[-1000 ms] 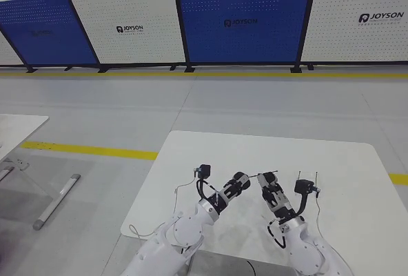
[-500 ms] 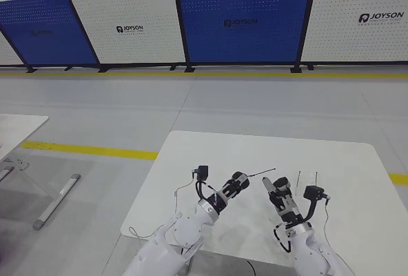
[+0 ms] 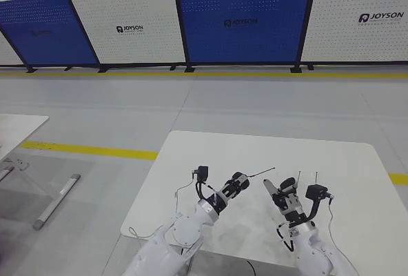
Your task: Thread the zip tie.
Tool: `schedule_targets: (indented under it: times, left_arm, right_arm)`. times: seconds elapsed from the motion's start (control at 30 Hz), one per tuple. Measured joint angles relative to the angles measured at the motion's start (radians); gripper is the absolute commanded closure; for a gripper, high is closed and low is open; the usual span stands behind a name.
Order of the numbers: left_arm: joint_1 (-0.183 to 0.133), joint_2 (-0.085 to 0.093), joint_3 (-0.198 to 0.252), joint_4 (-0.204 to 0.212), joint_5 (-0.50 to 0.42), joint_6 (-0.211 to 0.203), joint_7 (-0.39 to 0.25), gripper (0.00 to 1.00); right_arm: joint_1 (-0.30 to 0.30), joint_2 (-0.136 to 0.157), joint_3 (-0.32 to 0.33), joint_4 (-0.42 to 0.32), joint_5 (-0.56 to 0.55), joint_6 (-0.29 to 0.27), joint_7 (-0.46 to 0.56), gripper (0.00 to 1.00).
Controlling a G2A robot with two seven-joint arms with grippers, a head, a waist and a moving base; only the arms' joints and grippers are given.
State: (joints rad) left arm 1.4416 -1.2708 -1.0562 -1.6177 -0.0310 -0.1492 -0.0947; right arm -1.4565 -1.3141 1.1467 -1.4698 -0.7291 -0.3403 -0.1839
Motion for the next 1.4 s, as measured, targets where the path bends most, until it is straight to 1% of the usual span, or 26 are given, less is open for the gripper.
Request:
schedule_targets:
  times: [0.13, 0.23, 0.3, 0.57, 0.67, 0.77, 0.8, 0.83, 0.9, 1.0, 1.13, 1.27, 1.33, 1.37, 1.4]
  left_arm:
    - [0.011, 0.004, -0.016, -0.009, -0.03, -0.006, -0.031, 1.0]
    - [0.022, 0.006, -0.022, -0.022, -0.06, -0.009, -0.054, 1.0]
    - [0.025, 0.007, -0.026, -0.026, -0.074, -0.01, -0.067, 1.0]
    - [0.025, 0.007, -0.026, -0.026, -0.073, -0.009, -0.067, 1.0]
    - [0.023, 0.006, -0.022, -0.027, -0.069, -0.006, -0.056, 1.0]
    - [0.021, 0.005, -0.018, -0.029, -0.066, -0.005, -0.049, 1.0]
    - [0.02, 0.005, -0.016, -0.03, -0.064, -0.004, -0.046, 1.0]
    - [0.019, 0.004, -0.015, -0.031, -0.063, -0.003, -0.044, 1.0]
    - [0.017, 0.004, -0.011, -0.033, -0.06, -0.002, -0.038, 1.0]
    - [0.012, 0.002, -0.003, -0.035, -0.053, 0.002, -0.029, 1.0]
    - [0.004, -0.001, 0.008, -0.031, -0.044, 0.009, -0.018, 1.0]
    - [-0.006, -0.004, 0.019, -0.018, -0.04, 0.015, -0.008, 1.0]
    - [-0.009, -0.005, 0.023, -0.012, -0.038, 0.016, -0.004, 1.0]
    - [-0.01, -0.005, 0.025, -0.01, -0.038, 0.016, -0.003, 1.0]
    - [-0.011, -0.006, 0.026, -0.008, -0.037, 0.017, -0.001, 1.0]
  right_arm:
    - [0.012, 0.016, 0.007, -0.011, -0.086, 0.0, 0.081, 0.0]
    - [0.024, 0.027, -0.002, -0.019, -0.119, 0.0, 0.119, 0.0]
    - [0.028, 0.032, -0.003, -0.019, -0.127, 0.0, 0.124, 0.0]
    - [0.026, 0.031, -0.002, -0.018, -0.116, 0.004, 0.128, 0.0]
    - [0.03, 0.028, 0.002, -0.007, -0.089, 0.038, 0.129, 0.0]
    - [0.042, 0.022, -0.009, 0.012, -0.096, 0.08, 0.118, 0.0]
    - [0.049, 0.02, -0.017, 0.019, -0.115, 0.103, 0.114, 0.29]
    - [0.053, 0.018, -0.024, 0.024, -0.126, 0.118, 0.112, 0.55]
    - [0.062, 0.014, -0.038, 0.032, -0.134, 0.133, 0.118, 0.64]
    - [0.077, 0.01, -0.058, 0.042, -0.143, 0.133, 0.154, 0.63]
    - [0.09, 0.008, -0.077, 0.047, -0.125, 0.093, 0.212, 0.62]
    - [0.094, 0.007, -0.076, 0.046, -0.113, 0.081, 0.22, 0.63]
    - [0.094, 0.007, -0.073, 0.044, -0.109, 0.08, 0.219, 0.67]
    - [0.093, 0.007, -0.071, 0.043, -0.109, 0.079, 0.219, 0.67]
    - [0.093, 0.007, -0.07, 0.042, -0.108, 0.077, 0.219, 0.65]
